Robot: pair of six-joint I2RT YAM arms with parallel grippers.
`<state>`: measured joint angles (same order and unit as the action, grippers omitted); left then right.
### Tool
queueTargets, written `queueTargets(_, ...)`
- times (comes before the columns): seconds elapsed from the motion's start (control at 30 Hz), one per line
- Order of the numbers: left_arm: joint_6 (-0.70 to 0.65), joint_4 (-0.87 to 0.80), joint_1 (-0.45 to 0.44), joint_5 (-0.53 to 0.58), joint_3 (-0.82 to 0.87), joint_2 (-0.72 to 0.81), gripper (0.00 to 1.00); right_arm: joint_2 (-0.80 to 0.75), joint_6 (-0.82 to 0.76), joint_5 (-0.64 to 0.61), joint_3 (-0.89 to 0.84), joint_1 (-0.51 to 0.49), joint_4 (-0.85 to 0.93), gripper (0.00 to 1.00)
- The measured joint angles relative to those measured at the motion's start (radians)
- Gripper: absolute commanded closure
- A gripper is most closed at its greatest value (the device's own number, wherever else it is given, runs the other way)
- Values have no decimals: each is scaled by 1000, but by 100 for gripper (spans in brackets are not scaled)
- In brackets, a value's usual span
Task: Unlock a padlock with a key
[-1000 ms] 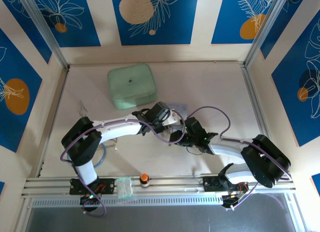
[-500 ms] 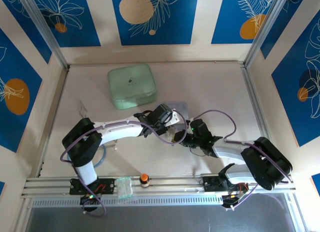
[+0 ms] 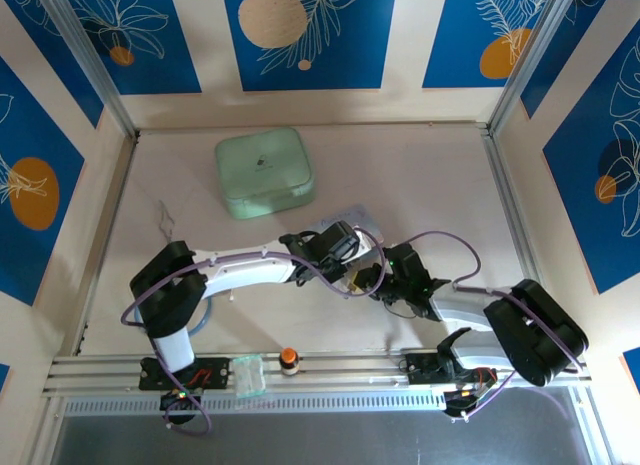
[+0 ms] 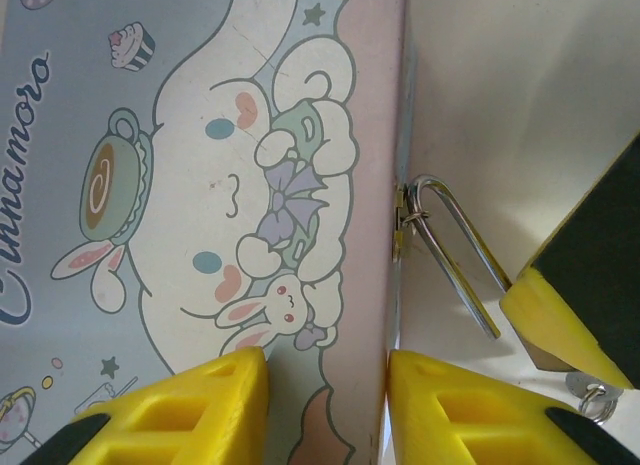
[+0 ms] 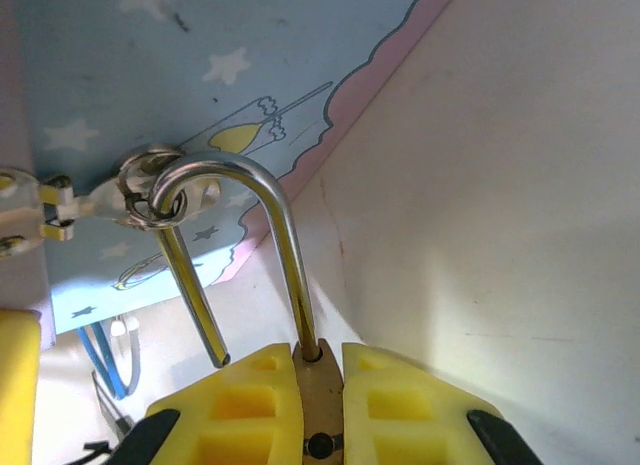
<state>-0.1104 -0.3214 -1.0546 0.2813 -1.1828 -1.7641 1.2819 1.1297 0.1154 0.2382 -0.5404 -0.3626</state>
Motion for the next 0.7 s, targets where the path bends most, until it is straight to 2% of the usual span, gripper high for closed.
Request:
queueTargets(0.23, 0, 27, -34, 63, 2, -18, 65, 35, -16, 115, 0, 87, -42, 93)
queueTargets(0.53, 0, 79, -43, 109, 25, -23, 65, -10, -46, 172, 2, 154, 15, 93)
queueTargets(0.7, 0, 104, -48, 113, 31, -25, 65, 80, -37, 252, 3, 209, -73, 94)
